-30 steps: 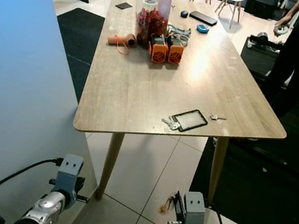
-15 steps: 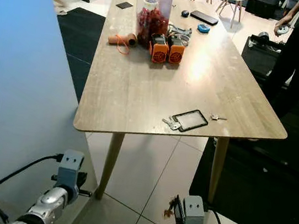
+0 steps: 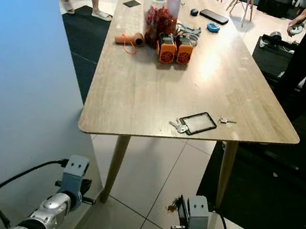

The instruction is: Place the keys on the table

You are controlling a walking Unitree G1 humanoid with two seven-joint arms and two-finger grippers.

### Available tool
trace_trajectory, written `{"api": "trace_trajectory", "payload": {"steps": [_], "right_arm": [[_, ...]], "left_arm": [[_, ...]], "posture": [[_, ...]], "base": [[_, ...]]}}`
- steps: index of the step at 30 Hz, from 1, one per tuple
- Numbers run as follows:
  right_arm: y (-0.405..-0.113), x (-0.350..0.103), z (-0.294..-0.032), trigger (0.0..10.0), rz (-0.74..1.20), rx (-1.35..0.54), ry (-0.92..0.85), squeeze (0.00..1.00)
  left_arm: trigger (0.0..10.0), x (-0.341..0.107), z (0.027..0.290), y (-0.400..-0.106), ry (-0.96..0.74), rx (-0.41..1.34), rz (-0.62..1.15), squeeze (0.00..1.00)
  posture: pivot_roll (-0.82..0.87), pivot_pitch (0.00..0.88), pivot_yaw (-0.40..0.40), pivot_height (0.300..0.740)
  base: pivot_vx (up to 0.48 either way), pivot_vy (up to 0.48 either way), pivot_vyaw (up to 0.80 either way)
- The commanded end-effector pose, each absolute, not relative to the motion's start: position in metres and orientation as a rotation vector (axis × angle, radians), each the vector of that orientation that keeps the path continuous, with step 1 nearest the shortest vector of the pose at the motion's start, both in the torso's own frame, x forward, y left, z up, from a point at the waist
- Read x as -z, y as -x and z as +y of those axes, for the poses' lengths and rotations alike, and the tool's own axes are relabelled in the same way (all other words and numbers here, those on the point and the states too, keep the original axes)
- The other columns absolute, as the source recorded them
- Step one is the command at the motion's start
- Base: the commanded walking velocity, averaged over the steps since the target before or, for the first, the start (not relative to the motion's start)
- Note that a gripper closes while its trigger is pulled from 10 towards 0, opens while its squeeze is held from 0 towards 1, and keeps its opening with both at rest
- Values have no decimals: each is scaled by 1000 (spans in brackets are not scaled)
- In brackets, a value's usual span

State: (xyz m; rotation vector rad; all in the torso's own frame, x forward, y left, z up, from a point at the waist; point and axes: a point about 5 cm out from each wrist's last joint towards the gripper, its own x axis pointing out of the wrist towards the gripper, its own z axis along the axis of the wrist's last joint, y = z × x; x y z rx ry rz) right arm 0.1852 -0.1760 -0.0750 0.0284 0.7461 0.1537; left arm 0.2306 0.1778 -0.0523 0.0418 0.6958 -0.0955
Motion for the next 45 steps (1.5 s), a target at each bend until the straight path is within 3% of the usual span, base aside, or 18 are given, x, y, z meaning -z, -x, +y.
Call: {"api": "trace_trajectory", "payload": {"steps": [1, 15, 22, 45], "right_arm": [[-184, 76, -178, 10000, 753, -149, -28, 0], [-184, 75, -176, 10000, 733, -156, -38, 0], [-176, 80, -181, 10000, 768, -51, -58, 0], [-175, 80, -182, 10000, 768, -17, -77, 0]], "left_arm": [[10000, 56, 182, -225, -56, 90, 730, 0], [10000, 58, 182, -221, -75, 130, 735, 0], [10000, 59, 181, -221, -82, 127, 736, 0], [10000, 59, 179, -218, -81, 149, 725, 0]], "posture": [[17, 67, -21, 740], [-2, 86, 21, 740], [19, 81, -1, 740], [32, 48, -2, 740]], "base": [[0, 0, 0], [0, 0, 0], [0, 0, 0], [0, -39, 0]]}}
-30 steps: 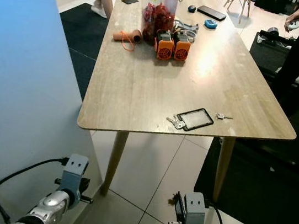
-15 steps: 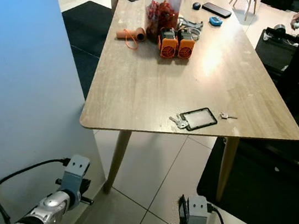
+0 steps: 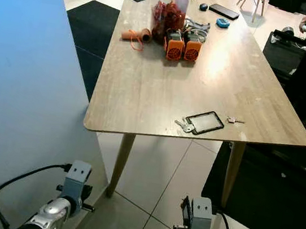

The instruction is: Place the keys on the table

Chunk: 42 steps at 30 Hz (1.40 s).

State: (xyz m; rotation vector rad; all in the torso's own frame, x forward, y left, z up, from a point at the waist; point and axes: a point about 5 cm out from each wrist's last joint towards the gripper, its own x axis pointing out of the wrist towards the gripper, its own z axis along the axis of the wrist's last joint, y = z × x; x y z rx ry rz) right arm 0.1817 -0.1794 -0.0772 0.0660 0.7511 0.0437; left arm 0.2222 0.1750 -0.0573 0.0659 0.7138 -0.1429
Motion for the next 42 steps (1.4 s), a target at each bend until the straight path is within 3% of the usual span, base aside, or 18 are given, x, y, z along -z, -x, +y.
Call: {"api": "trace_trajectory", "payload": {"steps": [1, 34, 42], "right_arm": [[-173, 81, -183, 10000, 775, -6, -81, 0], [-165, 85, -189, 10000, 799, 37, -93, 0], [-162, 86, -189, 10000, 811, 39, -91, 0]], "left_arm": [[10000, 59, 179, -218, -89, 152, 723, 0], [10000, 58, 177, -221, -94, 153, 718, 0], [10000, 57, 174, -222, -98, 171, 717, 0]], "posture": [[33, 48, -1, 740], [34, 54, 2, 740], [35, 52, 7, 740]], "base": [[0, -334, 0], [0, -358, 0], [0, 0, 0]]}}
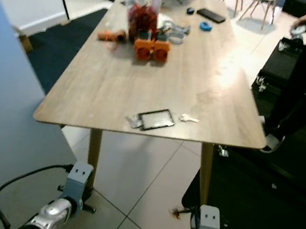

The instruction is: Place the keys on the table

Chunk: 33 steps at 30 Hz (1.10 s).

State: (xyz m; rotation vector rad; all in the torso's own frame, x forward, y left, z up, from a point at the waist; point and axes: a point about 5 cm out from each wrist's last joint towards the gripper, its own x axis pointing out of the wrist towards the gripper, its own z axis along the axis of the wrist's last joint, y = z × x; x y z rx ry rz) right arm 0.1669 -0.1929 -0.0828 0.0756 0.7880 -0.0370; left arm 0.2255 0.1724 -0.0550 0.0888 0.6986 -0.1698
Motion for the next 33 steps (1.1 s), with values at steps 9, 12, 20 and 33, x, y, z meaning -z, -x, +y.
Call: {"api": "trace_trajectory", "payload": {"steps": [9, 12, 20, 33], "right_arm": [[-161, 87, -192, 10000, 825, 41, -92, 0], [-162, 86, -193, 10000, 823, 43, -90, 0], [-160, 87, -193, 10000, 819, 64, -101, 0], [-151, 90, -197, 10000, 847, 73, -92, 0]], "left_arm": [[10000, 55, 169, -227, -108, 173, 704, 0], [10000, 56, 170, -225, -119, 164, 704, 0], [10000, 64, 172, -213, -160, 191, 743, 0], [10000, 63, 173, -214, -114, 145, 740, 0]], "posture": [[30, 53, -2, 740], [21, 59, 5, 740], [4, 62, 18, 740], [-2, 59, 14, 740]], "base": [[0, 0, 0], [0, 0, 0], [0, 0, 0], [0, 0, 0]]}}
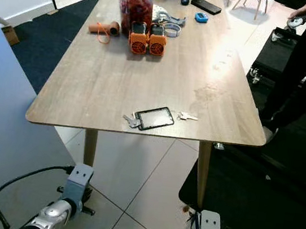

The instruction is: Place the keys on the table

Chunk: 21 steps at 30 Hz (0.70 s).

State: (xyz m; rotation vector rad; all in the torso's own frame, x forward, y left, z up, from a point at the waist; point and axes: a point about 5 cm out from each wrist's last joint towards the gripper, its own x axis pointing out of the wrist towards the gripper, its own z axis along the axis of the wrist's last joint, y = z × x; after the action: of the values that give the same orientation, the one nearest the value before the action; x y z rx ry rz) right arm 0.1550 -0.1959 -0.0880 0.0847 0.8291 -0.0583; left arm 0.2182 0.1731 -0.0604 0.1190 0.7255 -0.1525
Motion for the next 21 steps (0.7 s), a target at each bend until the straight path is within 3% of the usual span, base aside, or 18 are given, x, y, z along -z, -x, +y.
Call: {"api": "trace_trajectory", "payload": {"steps": [1, 21], "right_arm": [[-151, 90, -197, 10000, 848, 72, -92, 0], [-148, 92, -194, 10000, 862, 57, -86, 0]], "left_arm": [[10000, 63, 173, -214, -116, 145, 741, 0], [10000, 62, 171, -217, -111, 158, 745, 0]], "posture": [[-5, 59, 15, 740], [2, 63, 12, 740]], "base": [[0, 0, 0], [0, 0, 0]]}}
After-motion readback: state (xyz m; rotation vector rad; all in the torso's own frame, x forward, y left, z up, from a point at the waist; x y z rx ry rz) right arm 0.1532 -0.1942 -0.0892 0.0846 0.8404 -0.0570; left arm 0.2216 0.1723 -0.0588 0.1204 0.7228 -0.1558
